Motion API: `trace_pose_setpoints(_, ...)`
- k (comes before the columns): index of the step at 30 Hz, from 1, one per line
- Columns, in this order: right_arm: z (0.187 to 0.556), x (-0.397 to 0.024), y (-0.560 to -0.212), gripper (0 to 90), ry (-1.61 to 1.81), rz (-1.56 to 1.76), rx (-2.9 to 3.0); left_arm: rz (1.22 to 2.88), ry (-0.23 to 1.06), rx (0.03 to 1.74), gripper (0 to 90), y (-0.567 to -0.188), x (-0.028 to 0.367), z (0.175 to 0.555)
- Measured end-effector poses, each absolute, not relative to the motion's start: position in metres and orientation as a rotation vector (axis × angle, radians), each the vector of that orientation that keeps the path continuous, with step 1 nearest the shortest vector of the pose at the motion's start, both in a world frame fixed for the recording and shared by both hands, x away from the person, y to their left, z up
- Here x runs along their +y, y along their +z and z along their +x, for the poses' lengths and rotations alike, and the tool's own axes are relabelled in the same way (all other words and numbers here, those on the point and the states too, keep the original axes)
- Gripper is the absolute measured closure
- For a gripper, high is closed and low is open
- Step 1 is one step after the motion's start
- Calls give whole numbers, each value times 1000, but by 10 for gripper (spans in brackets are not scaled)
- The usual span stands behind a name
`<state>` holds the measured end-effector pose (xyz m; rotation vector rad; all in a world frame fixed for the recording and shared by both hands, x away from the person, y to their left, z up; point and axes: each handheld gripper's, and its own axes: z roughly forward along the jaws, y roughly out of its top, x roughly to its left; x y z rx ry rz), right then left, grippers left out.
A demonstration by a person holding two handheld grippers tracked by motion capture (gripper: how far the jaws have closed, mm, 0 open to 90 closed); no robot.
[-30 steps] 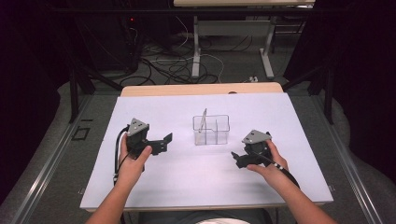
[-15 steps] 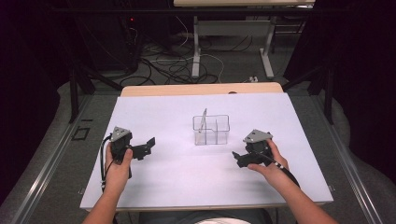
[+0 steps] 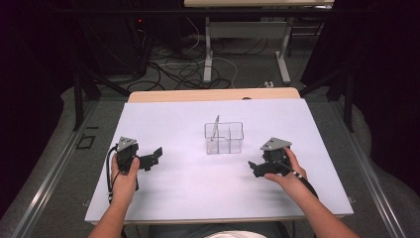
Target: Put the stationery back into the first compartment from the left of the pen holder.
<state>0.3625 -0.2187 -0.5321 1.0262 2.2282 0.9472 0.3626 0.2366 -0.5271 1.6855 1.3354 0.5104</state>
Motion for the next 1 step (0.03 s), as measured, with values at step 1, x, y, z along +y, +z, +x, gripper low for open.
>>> trace_pose_setpoints(1, 363, -220, -532, 0, 946, 1024, 2228, 1688, 509, 1337, 3, -528, 237, 363)
